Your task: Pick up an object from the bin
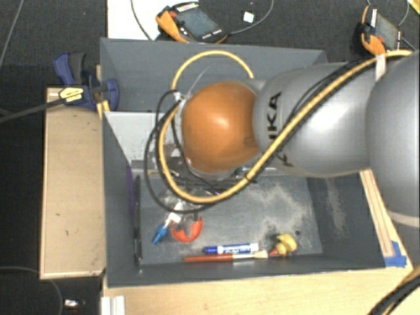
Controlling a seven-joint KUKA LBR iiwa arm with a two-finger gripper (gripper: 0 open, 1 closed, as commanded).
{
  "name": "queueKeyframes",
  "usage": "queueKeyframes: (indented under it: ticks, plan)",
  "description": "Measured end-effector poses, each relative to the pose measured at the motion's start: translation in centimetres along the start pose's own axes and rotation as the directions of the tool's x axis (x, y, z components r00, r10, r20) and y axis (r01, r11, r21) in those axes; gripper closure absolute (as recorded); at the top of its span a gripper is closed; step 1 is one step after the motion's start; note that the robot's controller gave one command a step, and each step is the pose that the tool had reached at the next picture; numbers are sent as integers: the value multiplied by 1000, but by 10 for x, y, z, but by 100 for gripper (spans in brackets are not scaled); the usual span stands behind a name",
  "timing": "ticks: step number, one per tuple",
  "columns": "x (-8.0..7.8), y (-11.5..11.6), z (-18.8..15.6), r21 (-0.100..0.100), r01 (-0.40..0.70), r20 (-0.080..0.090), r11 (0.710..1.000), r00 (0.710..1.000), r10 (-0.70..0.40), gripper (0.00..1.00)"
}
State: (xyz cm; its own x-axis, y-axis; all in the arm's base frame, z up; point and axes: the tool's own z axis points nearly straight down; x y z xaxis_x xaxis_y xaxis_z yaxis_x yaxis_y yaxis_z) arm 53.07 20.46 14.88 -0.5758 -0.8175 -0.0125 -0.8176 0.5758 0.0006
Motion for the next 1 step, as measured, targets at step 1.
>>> queueKeyframes:
  ticks: [1]
  plan:
    - [0, 0, -18, 1, -5, 1, 1000, 1000, 5, 100]
